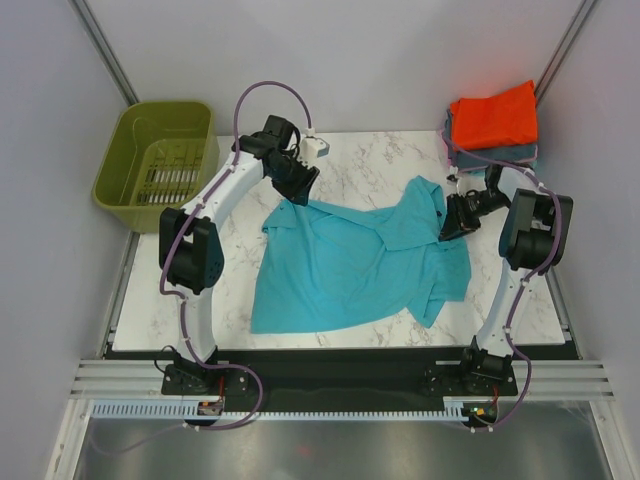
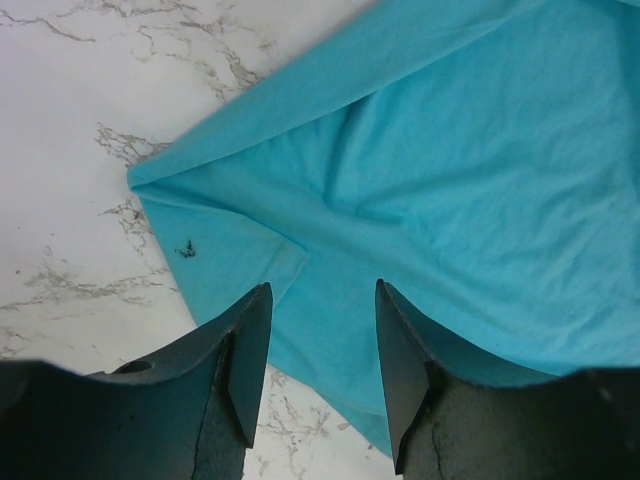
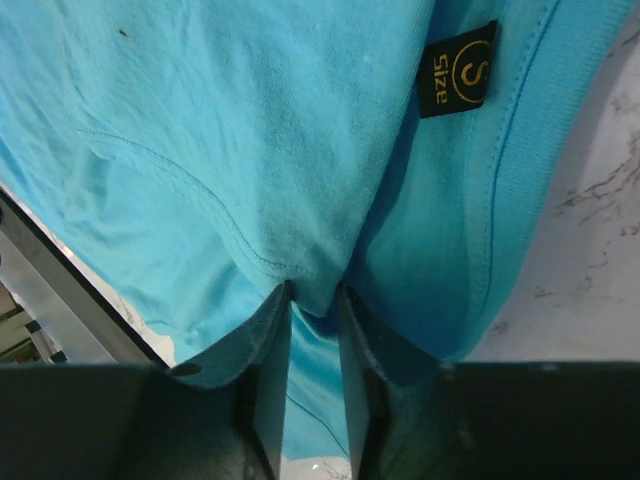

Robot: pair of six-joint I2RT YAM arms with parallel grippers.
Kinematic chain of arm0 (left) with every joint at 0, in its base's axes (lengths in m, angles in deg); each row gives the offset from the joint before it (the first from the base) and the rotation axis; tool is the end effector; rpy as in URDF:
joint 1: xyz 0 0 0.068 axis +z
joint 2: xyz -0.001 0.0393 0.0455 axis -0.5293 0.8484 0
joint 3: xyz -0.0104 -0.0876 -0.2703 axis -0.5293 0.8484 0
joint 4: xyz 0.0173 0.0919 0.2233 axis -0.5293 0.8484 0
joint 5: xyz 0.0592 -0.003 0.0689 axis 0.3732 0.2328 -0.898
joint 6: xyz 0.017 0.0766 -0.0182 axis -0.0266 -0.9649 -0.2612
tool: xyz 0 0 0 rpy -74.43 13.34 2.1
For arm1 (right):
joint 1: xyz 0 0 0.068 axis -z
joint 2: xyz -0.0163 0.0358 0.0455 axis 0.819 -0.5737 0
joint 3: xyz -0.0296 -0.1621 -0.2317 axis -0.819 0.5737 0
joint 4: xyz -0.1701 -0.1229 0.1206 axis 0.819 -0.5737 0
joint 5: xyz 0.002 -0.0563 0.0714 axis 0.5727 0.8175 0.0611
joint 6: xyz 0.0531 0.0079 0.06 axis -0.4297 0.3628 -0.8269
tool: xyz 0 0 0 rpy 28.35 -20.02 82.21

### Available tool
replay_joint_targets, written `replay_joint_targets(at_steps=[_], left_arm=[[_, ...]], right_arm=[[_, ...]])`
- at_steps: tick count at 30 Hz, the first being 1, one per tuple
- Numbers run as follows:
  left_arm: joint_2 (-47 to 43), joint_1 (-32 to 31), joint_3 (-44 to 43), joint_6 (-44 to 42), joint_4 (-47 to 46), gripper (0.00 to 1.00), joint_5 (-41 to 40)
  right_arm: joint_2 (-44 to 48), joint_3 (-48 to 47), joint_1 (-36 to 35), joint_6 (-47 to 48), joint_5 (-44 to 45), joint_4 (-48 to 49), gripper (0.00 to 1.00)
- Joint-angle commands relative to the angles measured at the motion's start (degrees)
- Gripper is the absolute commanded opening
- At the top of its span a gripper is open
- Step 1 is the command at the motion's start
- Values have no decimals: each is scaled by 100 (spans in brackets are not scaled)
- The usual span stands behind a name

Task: Fold and stack the t-shirts
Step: Flatten the tshirt out

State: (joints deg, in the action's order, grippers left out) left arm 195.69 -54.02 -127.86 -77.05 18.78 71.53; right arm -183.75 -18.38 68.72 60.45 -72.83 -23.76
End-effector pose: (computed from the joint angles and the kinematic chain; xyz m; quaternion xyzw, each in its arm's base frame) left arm 0.4051 -0.1874 0.2624 0.3981 0.8692 -0.1502 0.2518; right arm 0.3933 -0.0513 0.1407 -0.1106 0.9358 0.3255 0.0782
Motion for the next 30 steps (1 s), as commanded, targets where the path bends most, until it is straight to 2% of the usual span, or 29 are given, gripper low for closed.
replay_joint_targets(at_steps=[1, 8, 16, 20, 21, 25, 30], left_arm=[[-288, -61, -6, 77, -88, 53, -108], [-262, -70, 3, 68, -105, 53, -108], [-236, -114, -67, 86, -114, 52, -3], [-315, -114, 169, 69, -114, 52, 24], [-350, -105, 509, -1, -193, 52, -220], [-201, -105, 767, -19, -342, 52, -924], [107, -105, 811, -151, -597, 52, -2048]], right_arm=[[-29, -216, 24, 78, -202, -110, 31], [94, -400, 24, 96, -193, -92, 17], [446, -681, 24, -326, -359, 268, 11], [534, -884, 6, -598, -500, 452, 9], [604, -1015, -63, -686, -562, 549, 9], [604, -1042, -152, -713, -623, 558, 9], [622, -1156, -240, -730, -641, 594, 9]])
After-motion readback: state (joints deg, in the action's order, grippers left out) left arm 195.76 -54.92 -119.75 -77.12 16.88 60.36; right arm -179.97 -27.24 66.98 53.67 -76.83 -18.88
